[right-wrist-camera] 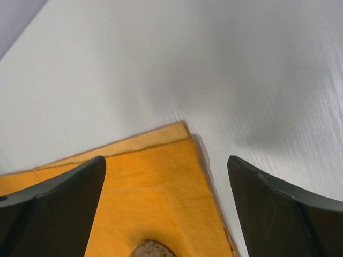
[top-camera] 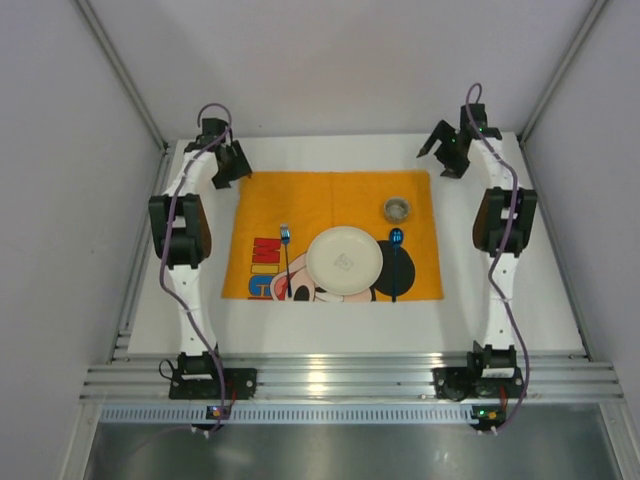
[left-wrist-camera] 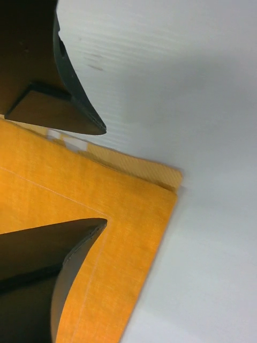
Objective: Set the dinner table for one person
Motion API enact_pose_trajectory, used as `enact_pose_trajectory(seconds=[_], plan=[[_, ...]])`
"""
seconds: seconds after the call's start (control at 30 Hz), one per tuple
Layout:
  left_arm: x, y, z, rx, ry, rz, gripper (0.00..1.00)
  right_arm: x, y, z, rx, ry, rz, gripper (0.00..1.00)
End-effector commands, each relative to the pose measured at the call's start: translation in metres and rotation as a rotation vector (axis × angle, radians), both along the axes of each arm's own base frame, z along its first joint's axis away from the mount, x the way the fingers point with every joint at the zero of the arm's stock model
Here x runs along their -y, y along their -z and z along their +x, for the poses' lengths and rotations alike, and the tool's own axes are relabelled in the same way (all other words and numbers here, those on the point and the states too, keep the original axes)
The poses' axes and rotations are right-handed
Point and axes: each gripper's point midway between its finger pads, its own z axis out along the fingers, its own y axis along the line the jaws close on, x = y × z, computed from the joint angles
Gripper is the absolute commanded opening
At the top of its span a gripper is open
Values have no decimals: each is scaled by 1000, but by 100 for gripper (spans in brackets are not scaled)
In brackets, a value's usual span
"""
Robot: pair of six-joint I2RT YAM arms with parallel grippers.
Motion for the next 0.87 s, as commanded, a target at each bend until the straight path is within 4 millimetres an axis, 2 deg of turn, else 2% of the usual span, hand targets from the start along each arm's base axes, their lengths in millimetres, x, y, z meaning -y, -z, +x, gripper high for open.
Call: enact_pose_trajectory(seconds=[0.0,0.03,0.07,0.1,0.13,0.17,0.2,0.23,0.27,0.3,0.33,0.37,0.4,0.43,0.47,0.5,0.53,0.57,0.6,0.63,0.67,0.8,0.83], plan=[[-13,-81,-14,123,-48,37,70,8,-124,10,275,-19,-28,97],[-13,-86,-21,128,-53,40,70,9,-162,0,337,-21,-42,99],[-12,-71,-34,93,-50,45,70,9,-181,-5,376,-27,-51,100],[-11,-77,-42,105,-45,51,70,2,-175,-18,360,-51,-55,100],[-10,-97,-52,140,-36,56,70,-5,-227,-39,464,-76,-64,100],[-11,-85,-69,106,-20,69,70,-11,-211,-51,466,-99,-71,100],[-12,-86,-78,102,-15,76,70,-36,-222,-68,513,-166,-88,100],[-12,-106,-91,136,-10,83,70,-43,-265,-96,621,-187,-97,100],[-13,-90,-111,88,-3,94,70,-51,-236,-111,600,-206,-94,100],[-13,-92,-119,109,2,100,70,-62,-236,-127,610,-219,-68,100],[-14,-99,-127,139,3,108,70,-67,-257,-154,673,-234,-36,100],[-14,-97,-153,147,8,115,70,-70,-257,-166,709,-241,-2,100],[-15,-101,-164,174,2,121,70,-77,-213,-189,614,-248,67,100],[-14,-104,-170,207,3,120,69,-79,-223,-212,653,-261,95,100],[-14,-99,-189,202,1,118,68,-81,-189,-231,587,-270,116,100],[-13,-96,-197,196,4,116,68,-83,-181,-244,571,-269,132,100],[-13,-91,-204,187,4,114,68,-82,-188,-262,600,-273,135,100],[-12,-81,-218,173,9,114,68,-81,-166,-278,547,-274,137,100],[-12,-77,-223,170,12,113,68,-77,-163,-286,546,-257,123,100],[-12,-73,-229,164,14,115,68,-75,-171,-298,577,-253,119,100],[-12,-64,-238,142,16,116,68,-73,-161,-306,553,-261,108,100],[-12,-64,-247,143,16,120,68,-70,-169,-321,582,-274,86,100],[-14,-65,-248,148,7,124,68,-68,-166,-323,561,-264,81,100]])
